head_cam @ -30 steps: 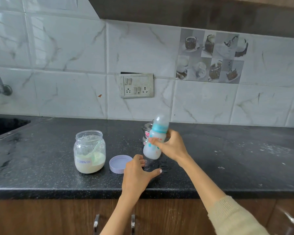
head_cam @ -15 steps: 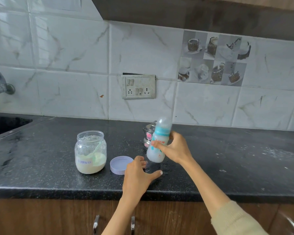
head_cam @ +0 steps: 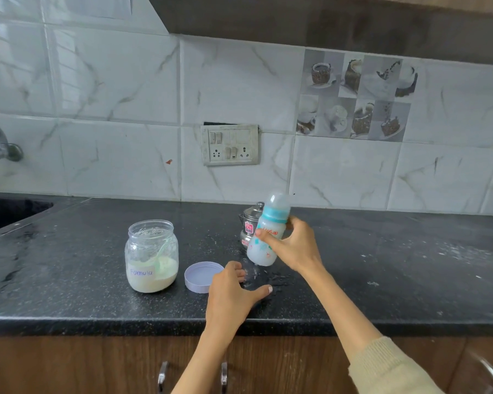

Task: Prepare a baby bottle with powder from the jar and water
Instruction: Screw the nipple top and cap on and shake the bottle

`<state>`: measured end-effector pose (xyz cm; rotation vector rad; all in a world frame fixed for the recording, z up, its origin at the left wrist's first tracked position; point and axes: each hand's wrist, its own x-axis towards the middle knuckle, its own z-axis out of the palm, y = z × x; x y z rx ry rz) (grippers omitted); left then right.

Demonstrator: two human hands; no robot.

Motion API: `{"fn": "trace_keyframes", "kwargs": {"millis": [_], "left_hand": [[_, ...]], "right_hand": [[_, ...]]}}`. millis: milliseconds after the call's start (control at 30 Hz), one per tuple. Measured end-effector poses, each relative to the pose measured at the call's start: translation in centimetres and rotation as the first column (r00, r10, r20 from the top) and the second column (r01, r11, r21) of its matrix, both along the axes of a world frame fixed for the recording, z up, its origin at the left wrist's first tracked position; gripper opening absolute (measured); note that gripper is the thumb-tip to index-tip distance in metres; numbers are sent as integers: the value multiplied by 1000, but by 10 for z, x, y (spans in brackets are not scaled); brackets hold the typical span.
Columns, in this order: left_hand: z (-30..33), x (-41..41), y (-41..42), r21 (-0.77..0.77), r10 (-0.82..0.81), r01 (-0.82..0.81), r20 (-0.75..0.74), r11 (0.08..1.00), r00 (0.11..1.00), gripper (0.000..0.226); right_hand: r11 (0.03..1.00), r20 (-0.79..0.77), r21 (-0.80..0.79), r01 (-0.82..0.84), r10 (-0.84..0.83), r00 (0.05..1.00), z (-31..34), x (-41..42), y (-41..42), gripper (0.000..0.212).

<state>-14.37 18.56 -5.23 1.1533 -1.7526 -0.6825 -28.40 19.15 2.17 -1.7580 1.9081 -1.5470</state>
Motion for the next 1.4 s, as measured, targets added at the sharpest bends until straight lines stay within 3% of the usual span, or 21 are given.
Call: {"fn": "trace_keyframes", "kwargs": {"millis": [100,200,300,367,500,600,667,767,867,967,1067,1167,1267,1400], "left_hand": [[0,0,0,-2,0,0,0,1000,1000,78],[-1,0,0,-2,-7,7,-2,1000,1000,78],[-1,0,0,-6,-2,2,-8,1000,1000,78],[-1,0,0,-3,-4,4,-8,1000,1000,78],[0,0,0,-10,2,-2,-3,1000,1000,77],[-1,0,0,-12,6,-6,-1,1000,1000,77],[-1,0,0,-16,6,-6,3,1000,1000,76],[-2,0,-1,-10,2,-2,5,1000,1000,76],[-1,0,0,-23,8,-8,9,1000,1000,73],[-1,0,-1,-12,5,-5,4,1000,1000,73],[-1,0,-1,-17,2,-2,9,1000,1000,72],[-1,0,-1,-9,-4,4,8,1000,1000,74],[-1,0,-1,-9,-1,1,12,1000,1000,73],[-1,0,-1,-12,3,-3,9,1000,1000,73]], "right_hand": [[996,-79,73,-42,47,996,5,-1,1,49],[1000,39,-9,-26,26,999,12,-2,3,42],[993,-49,79,-86,90,995,13,0,3,40],[998,15,25,-65,65,998,10,0,3,36],[994,-54,59,-96,100,994,6,2,2,44],[995,-4,27,-97,98,995,8,3,1,44],[990,-78,74,-117,123,989,8,4,-1,47],[996,33,2,-84,84,996,11,2,0,44],[987,-73,88,-134,140,987,11,5,1,48],[995,27,10,-98,98,995,9,3,1,42],[982,-39,88,-166,170,985,11,3,0,46],[992,56,6,-122,122,991,13,1,-1,40],[986,-24,54,-155,156,987,17,4,0,46],[991,66,-4,-137,137,988,17,4,0,44]]}}
